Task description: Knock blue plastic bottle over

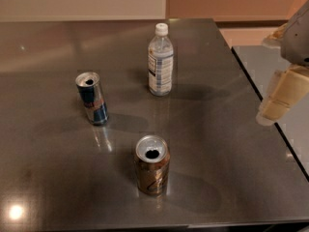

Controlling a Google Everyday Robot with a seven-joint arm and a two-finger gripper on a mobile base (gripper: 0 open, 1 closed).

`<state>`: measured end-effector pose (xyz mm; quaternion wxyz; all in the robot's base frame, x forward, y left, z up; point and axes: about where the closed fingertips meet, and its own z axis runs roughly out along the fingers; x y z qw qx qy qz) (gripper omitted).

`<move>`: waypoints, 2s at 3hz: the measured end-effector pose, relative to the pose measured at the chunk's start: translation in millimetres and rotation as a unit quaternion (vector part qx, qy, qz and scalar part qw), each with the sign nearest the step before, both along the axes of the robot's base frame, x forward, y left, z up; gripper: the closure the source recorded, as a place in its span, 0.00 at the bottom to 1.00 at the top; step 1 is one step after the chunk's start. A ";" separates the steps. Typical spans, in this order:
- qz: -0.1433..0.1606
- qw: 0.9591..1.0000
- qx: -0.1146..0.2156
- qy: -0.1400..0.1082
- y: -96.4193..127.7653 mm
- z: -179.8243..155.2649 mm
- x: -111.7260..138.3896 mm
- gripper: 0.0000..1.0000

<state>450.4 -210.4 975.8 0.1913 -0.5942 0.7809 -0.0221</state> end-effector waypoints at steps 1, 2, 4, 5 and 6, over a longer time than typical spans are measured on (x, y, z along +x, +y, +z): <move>-0.005 0.998 0.051 -0.028 9.4 -1.9 26.5 0.00; 0.005 0.993 0.104 -0.049 26.9 -7.3 58.7 0.00; 0.022 0.977 0.199 -0.068 75.0 -11.7 119.5 0.00; 0.030 0.967 0.246 -0.064 102.0 -9.3 142.8 0.00; 0.041 0.958 0.278 -0.053 128.8 -10.3 161.0 0.00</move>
Offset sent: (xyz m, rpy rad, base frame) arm 0.1013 0.0466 -0.0131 0.3535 -0.1494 0.0328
